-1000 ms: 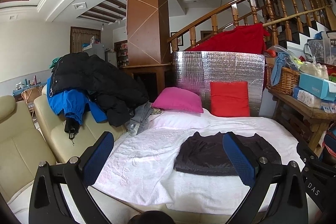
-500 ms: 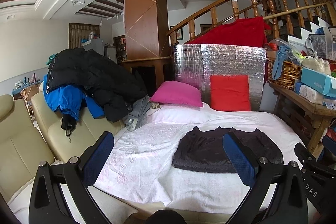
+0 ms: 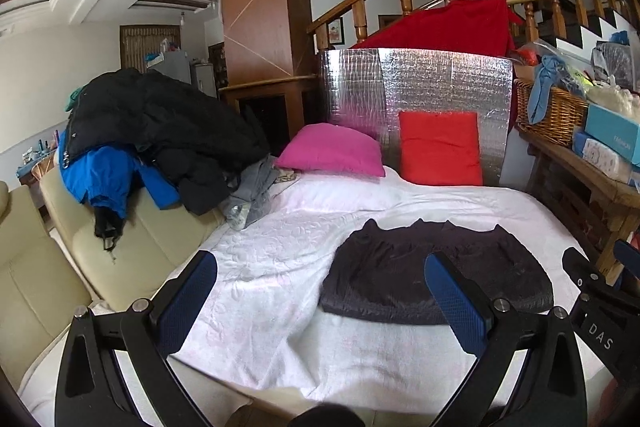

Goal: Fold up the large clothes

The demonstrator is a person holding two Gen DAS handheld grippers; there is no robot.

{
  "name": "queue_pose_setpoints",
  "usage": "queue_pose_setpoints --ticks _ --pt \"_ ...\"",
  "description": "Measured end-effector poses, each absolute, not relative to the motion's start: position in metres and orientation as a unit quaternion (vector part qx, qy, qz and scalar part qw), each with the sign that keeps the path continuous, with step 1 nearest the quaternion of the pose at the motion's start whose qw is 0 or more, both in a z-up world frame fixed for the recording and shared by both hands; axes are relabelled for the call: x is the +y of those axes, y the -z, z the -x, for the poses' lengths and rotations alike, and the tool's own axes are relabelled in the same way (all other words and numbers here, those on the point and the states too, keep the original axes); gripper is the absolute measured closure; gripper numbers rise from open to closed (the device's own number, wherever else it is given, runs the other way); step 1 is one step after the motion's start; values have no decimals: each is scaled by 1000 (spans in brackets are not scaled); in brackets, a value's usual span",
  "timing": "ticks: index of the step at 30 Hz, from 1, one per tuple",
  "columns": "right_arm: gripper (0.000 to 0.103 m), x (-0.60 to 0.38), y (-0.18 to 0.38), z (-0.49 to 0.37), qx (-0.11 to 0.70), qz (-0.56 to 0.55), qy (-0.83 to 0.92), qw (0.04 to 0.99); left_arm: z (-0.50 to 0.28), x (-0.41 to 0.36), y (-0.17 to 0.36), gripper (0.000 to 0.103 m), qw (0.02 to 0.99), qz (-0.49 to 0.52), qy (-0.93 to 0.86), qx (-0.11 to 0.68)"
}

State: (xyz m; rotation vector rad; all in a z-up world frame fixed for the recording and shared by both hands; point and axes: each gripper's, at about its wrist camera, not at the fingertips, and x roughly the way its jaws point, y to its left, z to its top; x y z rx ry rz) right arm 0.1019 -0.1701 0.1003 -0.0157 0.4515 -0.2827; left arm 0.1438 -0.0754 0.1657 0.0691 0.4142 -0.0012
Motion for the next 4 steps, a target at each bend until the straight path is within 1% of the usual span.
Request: queue_pose_setpoints --ticks 3,4 --pt "22 -182 -94 -124 231 5 144 962 -167 -84 -160 0 977 -31 10 210" --pt "22 -186 -93 -130 233 5 146 961 -183 -86 -155 0 974 -31 19 225"
